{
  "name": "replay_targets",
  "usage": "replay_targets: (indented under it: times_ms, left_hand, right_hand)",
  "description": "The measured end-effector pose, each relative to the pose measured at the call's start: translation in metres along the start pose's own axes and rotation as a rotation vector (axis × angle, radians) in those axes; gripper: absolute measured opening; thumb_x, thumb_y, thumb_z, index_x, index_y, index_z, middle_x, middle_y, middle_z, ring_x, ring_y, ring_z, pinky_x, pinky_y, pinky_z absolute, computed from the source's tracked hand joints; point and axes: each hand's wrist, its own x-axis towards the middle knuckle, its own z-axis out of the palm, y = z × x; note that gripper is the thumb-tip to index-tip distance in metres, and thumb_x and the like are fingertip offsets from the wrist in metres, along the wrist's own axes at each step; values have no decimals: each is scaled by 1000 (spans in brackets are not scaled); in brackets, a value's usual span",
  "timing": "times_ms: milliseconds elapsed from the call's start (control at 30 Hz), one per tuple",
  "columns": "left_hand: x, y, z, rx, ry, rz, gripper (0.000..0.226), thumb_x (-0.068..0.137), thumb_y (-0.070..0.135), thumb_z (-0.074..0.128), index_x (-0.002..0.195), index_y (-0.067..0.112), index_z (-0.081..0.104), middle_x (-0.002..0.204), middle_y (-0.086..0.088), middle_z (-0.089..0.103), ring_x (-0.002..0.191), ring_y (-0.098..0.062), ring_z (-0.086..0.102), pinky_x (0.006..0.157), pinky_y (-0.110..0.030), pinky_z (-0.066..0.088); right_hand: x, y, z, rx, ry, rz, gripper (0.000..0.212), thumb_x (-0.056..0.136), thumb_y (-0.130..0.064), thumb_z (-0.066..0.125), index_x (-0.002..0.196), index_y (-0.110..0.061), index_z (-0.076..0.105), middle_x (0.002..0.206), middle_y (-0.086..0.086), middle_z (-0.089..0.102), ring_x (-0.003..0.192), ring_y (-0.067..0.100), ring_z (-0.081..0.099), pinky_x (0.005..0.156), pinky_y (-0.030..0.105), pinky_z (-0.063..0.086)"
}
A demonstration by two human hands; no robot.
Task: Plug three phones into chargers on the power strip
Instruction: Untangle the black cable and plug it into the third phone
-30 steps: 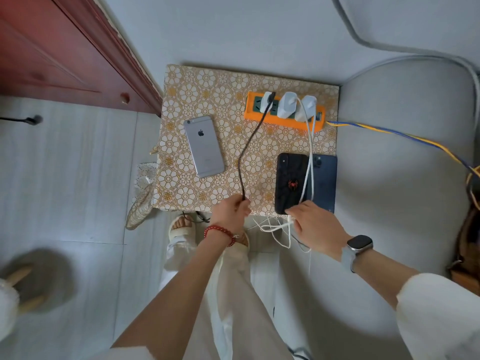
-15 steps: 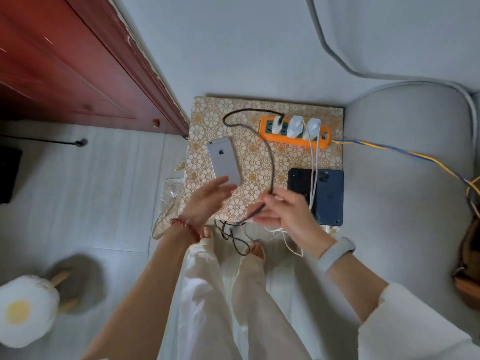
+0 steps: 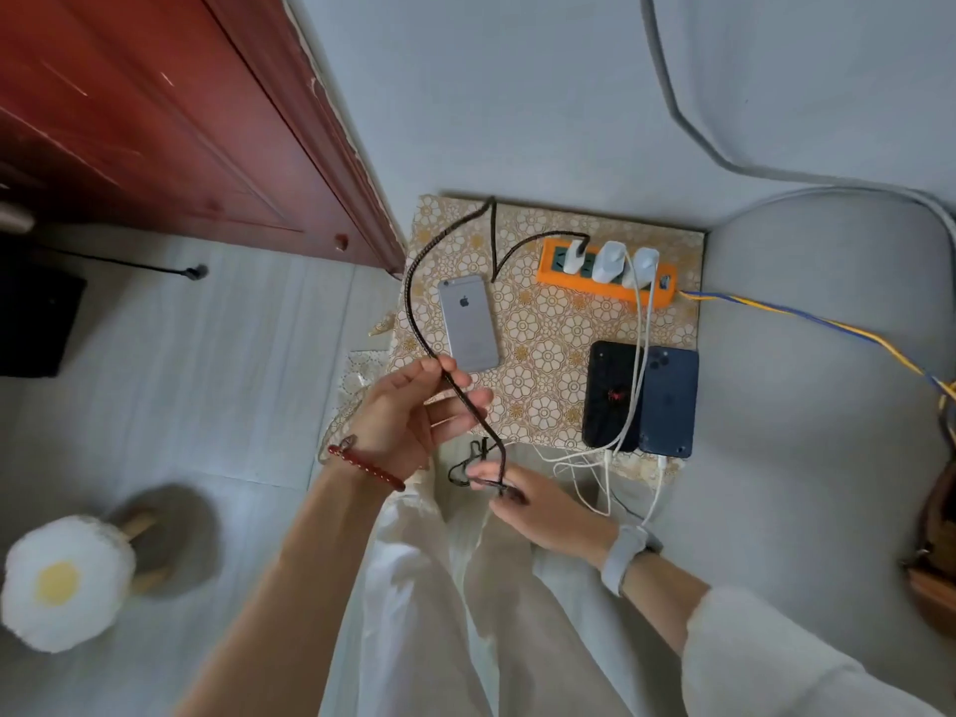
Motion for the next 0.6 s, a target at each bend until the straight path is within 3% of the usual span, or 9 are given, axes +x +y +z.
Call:
replay_targets:
  times_ms: [33, 133, 233, 300, 367, 433, 500, 600]
  left_hand:
    - [-1, 4, 0, -15, 9, 11, 24, 93, 14, 36, 79, 12, 55, 65, 4, 68, 70, -17, 71, 57, -26, 59]
    - [-4, 9, -7, -108, 92, 54, 26, 94, 15, 36, 79, 13, 57, 65, 4, 68, 73, -18, 71, 58, -26, 59]
    - [-4, 3, -24, -84, 288, 86, 24, 94, 21, 39, 89, 15, 62, 84, 0, 73, 84, -18, 70, 68, -29, 59]
    - [-9, -14, -32, 89, 331, 26, 18, 92, 26, 45, 102, 22, 60, 111, -2, 67, 104, -17, 63, 90, -35, 51]
    - [-20, -37, -30, 408, 196, -68, 28, 89, 28, 49, 116, 26, 54, 127, 3, 55, 120, -14, 48, 104, -40, 36]
    - [-33, -58, -26, 660, 52, -110, 39, 89, 15, 50, 127, 21, 46, 133, 0, 49, 120, -13, 43, 105, -37, 34]
    - [-40, -68, -23, 847, -1, -29, 42, 86, 6, 52, 125, 19, 43, 127, -6, 53, 113, -17, 50, 98, -36, 42]
    - [-43, -63, -26, 954, 161, 199, 47, 82, 7, 61, 123, 13, 41, 119, -3, 49, 115, -15, 47, 101, -35, 39]
  right_hand:
    - [-1, 0, 3, -39, 49, -18, 27, 90, -15, 44, 114, -24, 54, 82, -17, 57, 51, -7, 49, 56, 16, 36]
    - [-3, -11, -5, -124, 139, -58, 20, 93, -12, 41, 102, -17, 58, 89, -15, 55, 82, 6, 57, 75, 20, 41]
    - [-10, -25, -21, -40, 107, -41, 13, 91, -11, 47, 98, -14, 58, 89, -8, 59, 86, 11, 59, 77, 20, 46]
    - [-15, -43, -32, 169, 100, -32, 14, 90, -3, 46, 94, -7, 59, 89, 4, 64, 81, 14, 65, 75, 25, 53]
    - [-17, -62, -43, 216, 139, -99, 19, 89, 3, 43, 91, -3, 61, 86, 8, 66, 75, 11, 65, 67, 21, 52]
    - [-17, -80, -50, 228, 171, -170, 20, 88, 4, 42, 89, -1, 62, 80, 8, 68, 71, 12, 65, 62, 21, 48]
    - [-16, -96, -53, 332, 191, -217, 23, 88, 6, 38, 84, -1, 60, 71, 7, 70, 67, 17, 65, 58, 23, 47]
    - [-12, -112, -53, 487, 191, -260, 25, 88, 6, 35, 79, -3, 56, 63, 5, 71, 65, 24, 66, 61, 32, 48]
